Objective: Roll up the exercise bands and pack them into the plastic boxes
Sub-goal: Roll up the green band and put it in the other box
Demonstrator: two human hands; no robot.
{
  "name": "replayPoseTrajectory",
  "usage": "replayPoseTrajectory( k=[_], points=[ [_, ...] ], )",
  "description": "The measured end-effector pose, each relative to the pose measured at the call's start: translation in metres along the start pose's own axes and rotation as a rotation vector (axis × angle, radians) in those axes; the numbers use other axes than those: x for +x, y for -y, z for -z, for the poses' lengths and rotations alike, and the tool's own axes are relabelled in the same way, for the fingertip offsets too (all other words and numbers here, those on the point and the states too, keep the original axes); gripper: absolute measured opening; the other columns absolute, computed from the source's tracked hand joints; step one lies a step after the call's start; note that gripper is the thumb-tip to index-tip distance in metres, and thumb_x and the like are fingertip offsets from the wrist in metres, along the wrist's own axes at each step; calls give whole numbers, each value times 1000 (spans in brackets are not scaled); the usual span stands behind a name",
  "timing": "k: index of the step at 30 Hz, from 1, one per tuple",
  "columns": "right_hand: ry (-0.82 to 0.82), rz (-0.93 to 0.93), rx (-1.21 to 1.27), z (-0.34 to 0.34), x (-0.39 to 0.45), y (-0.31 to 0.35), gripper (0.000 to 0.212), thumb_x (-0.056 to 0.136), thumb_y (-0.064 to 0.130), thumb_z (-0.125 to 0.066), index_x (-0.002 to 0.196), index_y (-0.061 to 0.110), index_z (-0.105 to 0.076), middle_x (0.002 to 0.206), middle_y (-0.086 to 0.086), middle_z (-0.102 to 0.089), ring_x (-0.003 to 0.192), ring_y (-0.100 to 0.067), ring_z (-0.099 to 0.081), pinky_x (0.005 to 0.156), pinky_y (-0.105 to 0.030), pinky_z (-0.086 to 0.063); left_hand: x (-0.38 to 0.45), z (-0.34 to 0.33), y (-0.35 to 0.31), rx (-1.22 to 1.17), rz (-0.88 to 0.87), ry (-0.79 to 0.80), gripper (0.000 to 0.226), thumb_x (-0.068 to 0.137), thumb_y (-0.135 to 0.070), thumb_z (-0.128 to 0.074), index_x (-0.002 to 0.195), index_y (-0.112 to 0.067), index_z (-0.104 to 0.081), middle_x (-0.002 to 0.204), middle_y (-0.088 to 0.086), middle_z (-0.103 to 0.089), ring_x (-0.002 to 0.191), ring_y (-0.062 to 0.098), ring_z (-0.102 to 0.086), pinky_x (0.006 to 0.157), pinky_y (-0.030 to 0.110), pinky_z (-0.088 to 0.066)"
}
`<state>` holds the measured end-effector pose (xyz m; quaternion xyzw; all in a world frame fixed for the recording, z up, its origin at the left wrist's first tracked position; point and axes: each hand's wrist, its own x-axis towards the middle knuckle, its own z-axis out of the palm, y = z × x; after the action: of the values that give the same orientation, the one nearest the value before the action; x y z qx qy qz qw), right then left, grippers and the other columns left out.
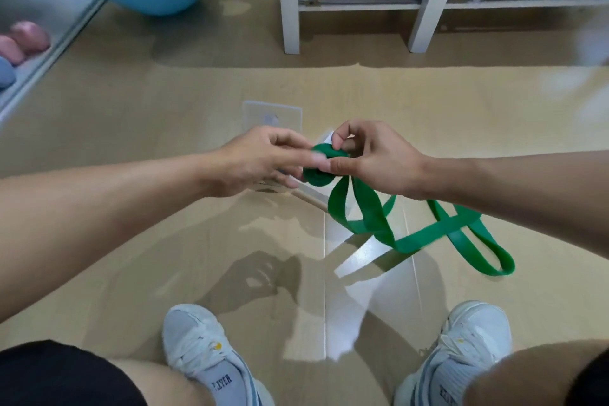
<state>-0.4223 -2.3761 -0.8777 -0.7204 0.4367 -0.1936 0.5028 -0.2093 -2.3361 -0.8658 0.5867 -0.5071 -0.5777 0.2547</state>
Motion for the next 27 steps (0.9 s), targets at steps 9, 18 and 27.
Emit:
replayPoseTrajectory(
  k=[9,18,27],
  points=[
    [163,-112,217,-1,-5,2,23,84,14,-80,93,15,-59,86,-13,-68,74,-20,-62,72,-30,-45,-6,-10,0,-1,54,52,27,77,-2,-83,103,-2,-74,94,11,-79,85,18,-77,77,25,-61],
    [157,-160,221,9,-1,10,37,65,22,-89,93,13,-68,81,-5,-66,73,-14,-62,78,-31,-49,-12,-13,-3,-154,102,9,23,78,4,-79,94,-3,-65,81,6,-76,80,18,-77,72,24,-60],
    [82,-130,336,13,-3,12,39,70,13,-84,99,11,-58,86,-14,-68,81,-24,-67,81,-37,-54,-14,-18,-6,-512,62,-81,26,83,12,-68,99,-5,-58,93,11,-75,85,19,-78,75,23,-62]
  ],
)
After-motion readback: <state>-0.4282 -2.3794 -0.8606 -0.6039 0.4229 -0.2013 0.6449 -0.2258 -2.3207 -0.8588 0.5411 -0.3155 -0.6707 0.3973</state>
